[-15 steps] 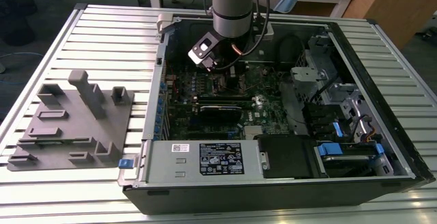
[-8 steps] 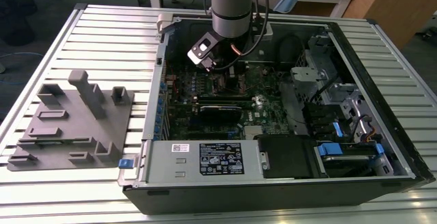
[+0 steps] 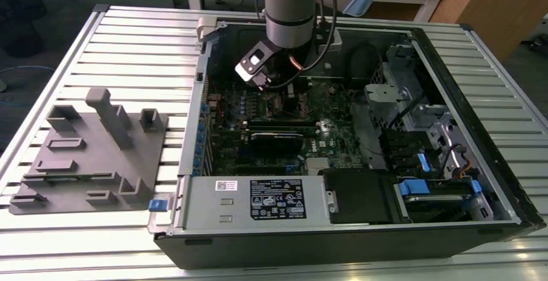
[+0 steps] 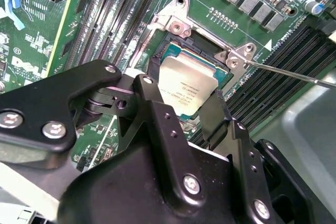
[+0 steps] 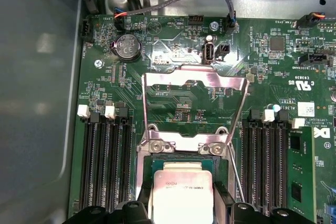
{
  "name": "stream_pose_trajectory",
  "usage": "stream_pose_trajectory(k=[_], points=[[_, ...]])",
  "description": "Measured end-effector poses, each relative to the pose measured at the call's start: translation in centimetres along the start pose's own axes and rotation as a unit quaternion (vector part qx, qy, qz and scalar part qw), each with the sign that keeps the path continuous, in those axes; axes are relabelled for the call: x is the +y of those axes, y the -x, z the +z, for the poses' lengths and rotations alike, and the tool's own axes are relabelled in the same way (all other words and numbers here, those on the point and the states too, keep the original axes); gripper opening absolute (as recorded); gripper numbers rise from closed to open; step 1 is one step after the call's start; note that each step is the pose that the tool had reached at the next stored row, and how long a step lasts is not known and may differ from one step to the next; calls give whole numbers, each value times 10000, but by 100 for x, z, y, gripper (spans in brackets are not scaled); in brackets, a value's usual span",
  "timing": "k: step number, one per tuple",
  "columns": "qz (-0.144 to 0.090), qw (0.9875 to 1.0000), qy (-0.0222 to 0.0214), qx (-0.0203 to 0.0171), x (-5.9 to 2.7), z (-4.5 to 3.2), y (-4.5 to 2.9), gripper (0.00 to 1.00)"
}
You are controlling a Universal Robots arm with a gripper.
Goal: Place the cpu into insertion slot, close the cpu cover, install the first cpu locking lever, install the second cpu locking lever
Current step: 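Place the cpu into insertion slot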
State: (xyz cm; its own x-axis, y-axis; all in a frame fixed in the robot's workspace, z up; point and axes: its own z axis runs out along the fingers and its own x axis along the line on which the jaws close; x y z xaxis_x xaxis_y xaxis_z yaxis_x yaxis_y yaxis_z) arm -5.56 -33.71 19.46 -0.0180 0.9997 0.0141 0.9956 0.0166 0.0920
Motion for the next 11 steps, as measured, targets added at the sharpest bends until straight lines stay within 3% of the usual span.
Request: stream_pose_trajectory(k=[11], points=[[0, 10000, -1, -1, -2, 19, 1, 54]])
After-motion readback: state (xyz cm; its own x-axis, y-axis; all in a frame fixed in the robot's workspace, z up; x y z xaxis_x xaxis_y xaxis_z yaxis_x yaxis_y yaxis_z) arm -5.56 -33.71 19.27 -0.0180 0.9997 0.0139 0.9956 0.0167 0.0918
